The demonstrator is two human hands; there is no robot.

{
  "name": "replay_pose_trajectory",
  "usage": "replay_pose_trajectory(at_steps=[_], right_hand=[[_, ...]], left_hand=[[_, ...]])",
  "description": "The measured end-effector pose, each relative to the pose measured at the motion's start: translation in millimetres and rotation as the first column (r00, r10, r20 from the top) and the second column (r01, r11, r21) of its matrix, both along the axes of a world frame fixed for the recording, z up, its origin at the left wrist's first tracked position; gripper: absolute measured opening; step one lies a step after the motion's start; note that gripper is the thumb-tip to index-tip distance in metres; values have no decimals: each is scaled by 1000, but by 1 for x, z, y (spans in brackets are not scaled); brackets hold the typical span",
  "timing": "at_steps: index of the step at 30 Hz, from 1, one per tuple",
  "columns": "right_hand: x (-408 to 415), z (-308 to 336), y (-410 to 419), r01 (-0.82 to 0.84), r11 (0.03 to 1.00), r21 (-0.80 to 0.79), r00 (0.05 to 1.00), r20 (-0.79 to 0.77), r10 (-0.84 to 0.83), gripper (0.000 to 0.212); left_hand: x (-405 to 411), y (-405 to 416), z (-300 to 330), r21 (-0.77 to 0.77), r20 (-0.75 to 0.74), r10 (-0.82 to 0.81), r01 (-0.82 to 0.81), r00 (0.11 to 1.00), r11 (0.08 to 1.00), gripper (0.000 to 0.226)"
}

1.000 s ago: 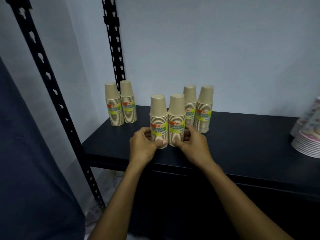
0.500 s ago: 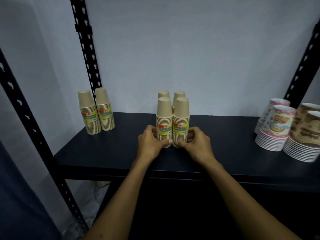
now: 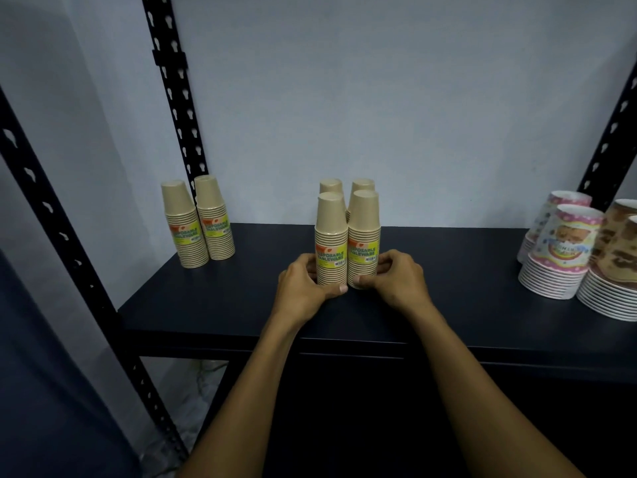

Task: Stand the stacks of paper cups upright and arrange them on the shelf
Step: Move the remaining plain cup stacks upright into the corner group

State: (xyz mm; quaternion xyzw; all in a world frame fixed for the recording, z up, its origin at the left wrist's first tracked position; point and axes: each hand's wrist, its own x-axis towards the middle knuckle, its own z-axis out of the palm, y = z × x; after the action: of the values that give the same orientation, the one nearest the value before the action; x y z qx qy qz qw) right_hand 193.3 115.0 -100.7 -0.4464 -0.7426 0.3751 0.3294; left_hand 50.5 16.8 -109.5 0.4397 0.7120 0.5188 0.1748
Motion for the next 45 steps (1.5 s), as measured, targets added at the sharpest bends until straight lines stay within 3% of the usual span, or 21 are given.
replay_pose_trajectory(at_steps=[4, 9, 16, 19, 45], right_hand=[[1, 6, 6, -38, 999, -31, 999, 26, 39, 42], [4, -9, 3, -30, 999, 43, 999, -33, 31, 43], [5, -11, 1, -32, 995, 92, 999, -11, 33, 44], [6, -10, 1, -23, 994, 107, 1000, -10, 24, 44], [8, -9, -3, -15, 988, 156, 1000, 17, 12, 42]], left_hand=[[-1, 1, -1, -9, 7, 12, -12, 1000, 1000, 66], [1, 4, -2, -8, -19, 82, -82, 996, 997, 56], [5, 1, 0, -69, -132, 142, -152, 981, 986, 61], [4, 1, 0, -87, -159, 172, -187, 972, 979, 50], [7, 5, -5, -127, -355, 103, -157, 929, 979, 36]])
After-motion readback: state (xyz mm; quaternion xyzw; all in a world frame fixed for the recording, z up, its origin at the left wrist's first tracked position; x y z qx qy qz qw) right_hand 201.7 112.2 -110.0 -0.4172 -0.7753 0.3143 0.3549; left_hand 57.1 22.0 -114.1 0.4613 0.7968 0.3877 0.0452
